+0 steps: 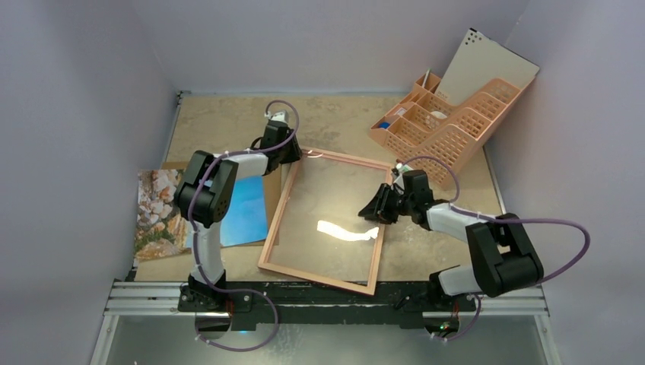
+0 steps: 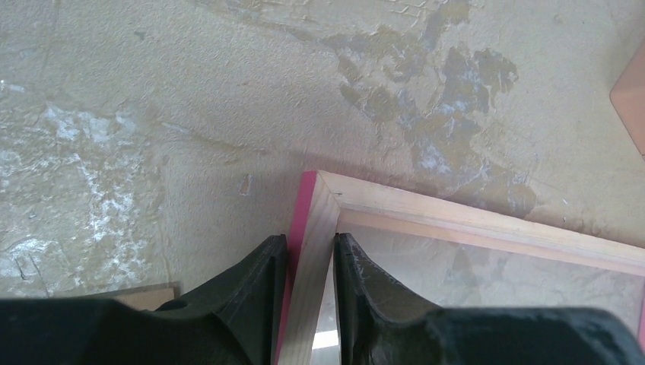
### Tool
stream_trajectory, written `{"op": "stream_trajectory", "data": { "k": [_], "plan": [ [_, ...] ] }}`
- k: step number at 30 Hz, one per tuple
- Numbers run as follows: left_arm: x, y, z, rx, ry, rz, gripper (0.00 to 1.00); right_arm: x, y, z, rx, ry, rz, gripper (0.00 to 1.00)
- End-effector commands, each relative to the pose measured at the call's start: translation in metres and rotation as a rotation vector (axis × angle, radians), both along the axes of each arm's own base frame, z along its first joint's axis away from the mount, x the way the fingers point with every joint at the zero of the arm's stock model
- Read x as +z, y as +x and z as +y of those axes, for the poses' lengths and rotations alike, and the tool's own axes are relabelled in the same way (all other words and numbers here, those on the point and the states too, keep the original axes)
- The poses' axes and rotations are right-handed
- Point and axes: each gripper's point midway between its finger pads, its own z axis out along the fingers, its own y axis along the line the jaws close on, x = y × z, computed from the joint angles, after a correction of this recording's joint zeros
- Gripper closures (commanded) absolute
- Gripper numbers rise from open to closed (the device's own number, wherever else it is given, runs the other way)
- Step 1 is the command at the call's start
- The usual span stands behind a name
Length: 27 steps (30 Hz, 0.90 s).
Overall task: Put the photo into the frame
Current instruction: Place the photo frame item in the photo frame.
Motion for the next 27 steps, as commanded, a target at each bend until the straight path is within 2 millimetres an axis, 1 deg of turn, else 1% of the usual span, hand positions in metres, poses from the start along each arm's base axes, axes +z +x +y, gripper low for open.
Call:
{"op": "stream_trajectory", "data": {
  "k": [1, 4, 7, 9, 11, 14, 16, 19, 20, 22, 24, 25, 26, 27],
  "plan": [
    [-0.058, -0.037, 0.024, -0.006, 0.139, 0.200, 0.69, 0.024, 0.009, 0.001, -0.015, 0.019, -0.105, 0.63],
    [-0.038, -0.031, 0.012, -0.045, 0.085, 0.170, 0.69, 0.038, 0.016, 0.002, -0.039, 0.048, -0.171, 0.63],
    [-0.006, -0.025, -0.004, -0.094, 0.006, 0.112, 0.63, 0.042, 0.022, 0.003, -0.056, 0.059, -0.209, 0.68],
    [0.016, -0.021, -0.012, -0.117, -0.034, 0.077, 0.59, 0.042, 0.024, 0.004, -0.060, 0.067, -0.212, 0.74],
    [0.035, -0.020, -0.017, -0.135, -0.063, 0.050, 0.55, 0.041, 0.024, 0.004, -0.065, 0.073, -0.214, 0.84],
    [0.058, -0.023, -0.018, -0.139, -0.085, 0.018, 0.48, 0.040, 0.020, 0.005, -0.058, 0.089, -0.200, 0.91],
    [0.071, -0.026, -0.015, -0.130, -0.093, -0.001, 0.43, 0.041, 0.016, 0.007, -0.053, 0.104, -0.192, 0.94],
    [0.090, -0.032, -0.004, -0.094, -0.096, -0.040, 0.37, 0.045, 0.007, 0.010, -0.047, 0.141, -0.159, 0.98],
    [0.092, -0.038, 0.002, -0.078, -0.090, -0.034, 0.35, 0.044, 0.004, 0.010, -0.049, 0.150, -0.139, 1.00],
    [0.101, -0.048, 0.012, -0.049, -0.081, -0.037, 0.34, 0.041, -0.002, 0.010, -0.051, 0.158, -0.092, 1.00],
    [0.105, -0.061, 0.021, -0.024, -0.070, -0.037, 0.34, 0.034, -0.007, 0.010, -0.053, 0.149, -0.045, 1.00],
    [0.105, -0.069, 0.025, -0.013, -0.068, -0.033, 0.34, 0.030, -0.009, 0.009, -0.052, 0.143, -0.031, 0.97],
    [0.102, -0.077, 0.029, -0.006, -0.064, -0.022, 0.34, 0.026, -0.011, 0.008, -0.055, 0.133, -0.016, 0.87],
    [0.100, -0.086, 0.032, -0.004, -0.063, -0.017, 0.34, 0.022, -0.012, 0.007, -0.056, 0.123, -0.009, 0.79]
  ]
}}
